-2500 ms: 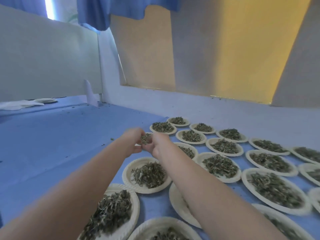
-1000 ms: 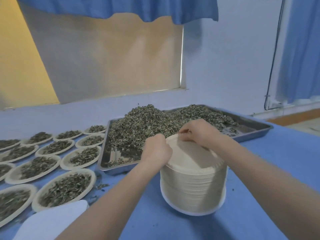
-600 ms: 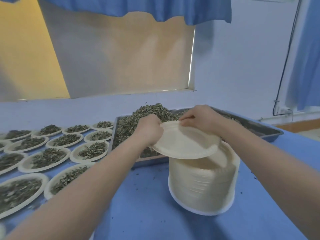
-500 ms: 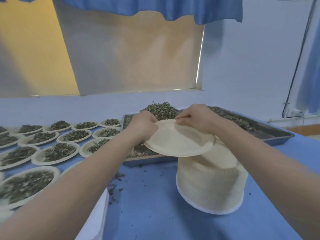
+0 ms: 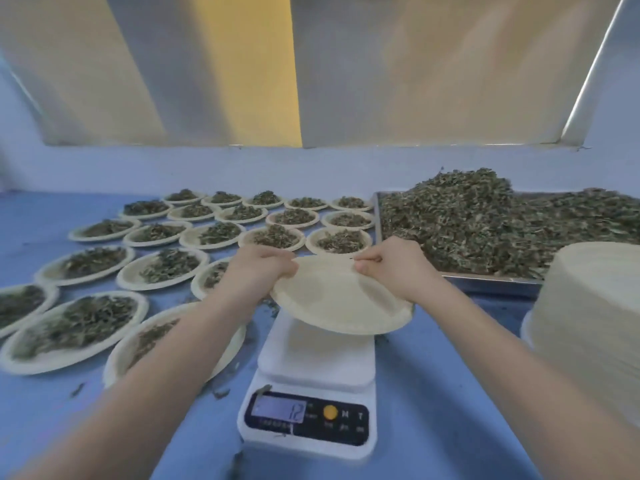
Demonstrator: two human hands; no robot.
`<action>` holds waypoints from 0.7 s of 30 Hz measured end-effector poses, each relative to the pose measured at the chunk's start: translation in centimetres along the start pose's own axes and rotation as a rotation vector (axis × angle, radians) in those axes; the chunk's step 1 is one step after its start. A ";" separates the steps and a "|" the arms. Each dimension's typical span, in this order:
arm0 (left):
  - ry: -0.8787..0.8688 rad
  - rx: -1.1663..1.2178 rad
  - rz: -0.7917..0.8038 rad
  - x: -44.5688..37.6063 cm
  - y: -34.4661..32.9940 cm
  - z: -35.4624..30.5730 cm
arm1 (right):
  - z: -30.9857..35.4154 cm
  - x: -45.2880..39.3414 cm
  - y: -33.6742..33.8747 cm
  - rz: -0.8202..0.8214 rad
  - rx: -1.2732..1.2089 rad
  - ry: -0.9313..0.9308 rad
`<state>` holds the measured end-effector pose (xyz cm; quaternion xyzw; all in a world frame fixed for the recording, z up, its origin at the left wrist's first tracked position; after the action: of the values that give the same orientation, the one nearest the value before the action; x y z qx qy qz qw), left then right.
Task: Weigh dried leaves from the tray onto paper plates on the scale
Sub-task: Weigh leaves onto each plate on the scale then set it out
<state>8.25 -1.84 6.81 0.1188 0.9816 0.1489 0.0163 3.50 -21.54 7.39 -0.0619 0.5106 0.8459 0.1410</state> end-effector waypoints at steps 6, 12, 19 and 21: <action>0.043 0.031 -0.054 0.6 -0.4 5.1 | -0.3 0.6 -4.5 -0.039 0.041 -0.073; 0.040 0.113 -0.066 0.3 -0.9 6.6 | -0.8 0.5 -5.1 -0.081 0.024 -0.106; 0.087 0.361 -0.012 -0.2 -0.7 7.9 | -2.7 0.4 -4.8 -0.043 -0.546 -0.298; 0.099 0.468 0.018 0.0 -0.9 8.1 | -3.7 0.8 -5.1 -0.085 -0.802 -0.379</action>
<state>8.61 -0.36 -1.25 0.1204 0.9878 -0.0768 -0.0613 4.11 -22.36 1.12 0.0233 0.1044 0.9669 0.2315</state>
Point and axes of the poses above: each hand's wrist, its own x-axis away from the middle knuckle, its own y-axis out of the back of the hand, z = x × y, the point moved 5 cm from there along -x, towards the middle knuckle, and after that the axes turned 3 degrees about y, right-handed, at the moved point
